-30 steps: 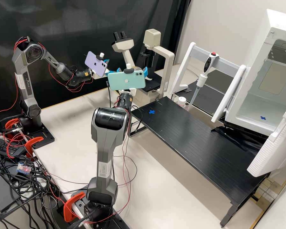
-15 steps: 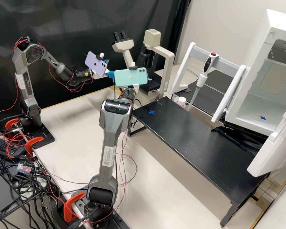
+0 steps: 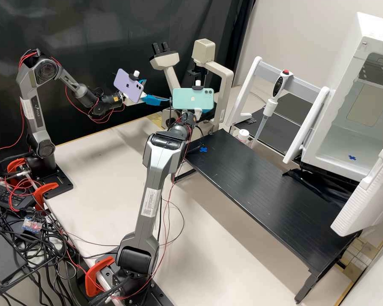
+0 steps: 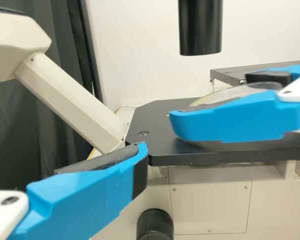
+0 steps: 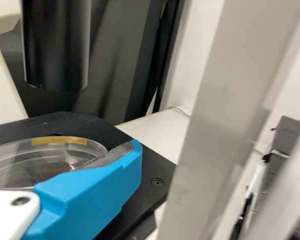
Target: Move the petri dish to the microscope
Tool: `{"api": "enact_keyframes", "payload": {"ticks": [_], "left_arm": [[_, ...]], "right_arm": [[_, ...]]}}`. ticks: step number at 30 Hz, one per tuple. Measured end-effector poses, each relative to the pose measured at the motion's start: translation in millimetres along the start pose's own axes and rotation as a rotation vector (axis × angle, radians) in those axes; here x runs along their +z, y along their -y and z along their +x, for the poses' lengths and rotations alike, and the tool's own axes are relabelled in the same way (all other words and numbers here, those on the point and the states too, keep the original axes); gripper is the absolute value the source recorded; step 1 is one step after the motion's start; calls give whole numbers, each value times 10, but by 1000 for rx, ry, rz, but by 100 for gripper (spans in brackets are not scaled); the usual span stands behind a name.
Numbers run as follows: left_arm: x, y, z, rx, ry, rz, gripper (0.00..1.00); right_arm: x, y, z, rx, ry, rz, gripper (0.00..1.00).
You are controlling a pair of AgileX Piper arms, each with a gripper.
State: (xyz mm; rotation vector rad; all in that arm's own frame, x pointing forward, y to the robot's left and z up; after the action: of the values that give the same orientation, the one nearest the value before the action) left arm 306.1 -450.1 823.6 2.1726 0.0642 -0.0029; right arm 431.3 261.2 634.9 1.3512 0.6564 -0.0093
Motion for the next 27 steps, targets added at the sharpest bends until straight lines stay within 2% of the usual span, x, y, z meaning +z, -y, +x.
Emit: {"api": "enact_keyframes", "payload": {"ticks": [2,3,7,10,16,23,24,27], "left_arm": [[0,0,0,0,0,0,100],[0,0,0,0,0,0,100],[0,0,0,0,0,0,100],[0,0,0,0,0,0,100],[0,0,0,0,0,0,100],[0,0,0,0,0,0,100],[0,0,0,0,0,0,100],[0,0,0,0,0,0,100]], "right_arm": [[-4,18,31,-18,-6,9,0],[-19,13,48,-26,-13,28,0],[-41,44,115,-58,-39,50,0],[-9,100,168,-75,-34,79,0],[77,213,234,-94,-15,88,0],[100,210,258,-75,-1,89,0],[113,219,262,-73,5,88,100],[131,237,268,-74,10,76,100]]}}
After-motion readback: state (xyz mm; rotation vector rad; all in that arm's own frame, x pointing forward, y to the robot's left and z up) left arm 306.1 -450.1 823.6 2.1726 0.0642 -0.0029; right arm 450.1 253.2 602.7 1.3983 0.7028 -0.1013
